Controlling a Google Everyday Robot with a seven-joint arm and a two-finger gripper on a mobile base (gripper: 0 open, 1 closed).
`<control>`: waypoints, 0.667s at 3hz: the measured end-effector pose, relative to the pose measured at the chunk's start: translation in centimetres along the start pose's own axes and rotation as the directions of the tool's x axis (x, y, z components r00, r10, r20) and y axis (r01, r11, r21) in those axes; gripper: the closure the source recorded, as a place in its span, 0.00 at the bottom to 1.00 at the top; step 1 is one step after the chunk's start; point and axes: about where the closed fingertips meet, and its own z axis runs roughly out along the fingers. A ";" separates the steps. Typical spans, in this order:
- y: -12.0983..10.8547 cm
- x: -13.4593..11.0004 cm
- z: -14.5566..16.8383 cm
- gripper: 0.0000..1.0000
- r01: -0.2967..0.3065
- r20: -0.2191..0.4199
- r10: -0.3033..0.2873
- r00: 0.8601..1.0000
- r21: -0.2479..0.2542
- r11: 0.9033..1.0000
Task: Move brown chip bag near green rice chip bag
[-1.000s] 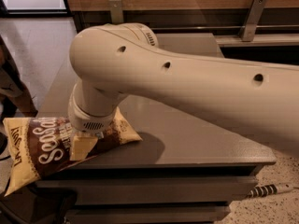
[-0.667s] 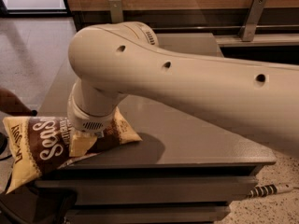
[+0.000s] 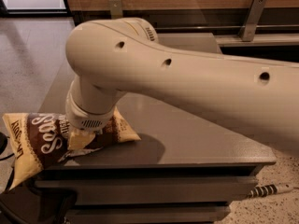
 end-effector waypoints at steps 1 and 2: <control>-0.4 0.2 -1.8 1.00 0.001 -0.013 -0.001 1.000 0.014 1.000; -1.2 0.9 -6.1 1.00 -0.012 -0.061 0.015 0.998 0.063 0.998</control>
Offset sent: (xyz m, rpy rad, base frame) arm 0.0110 -0.0764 0.1072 -0.1041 -0.1112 -0.1193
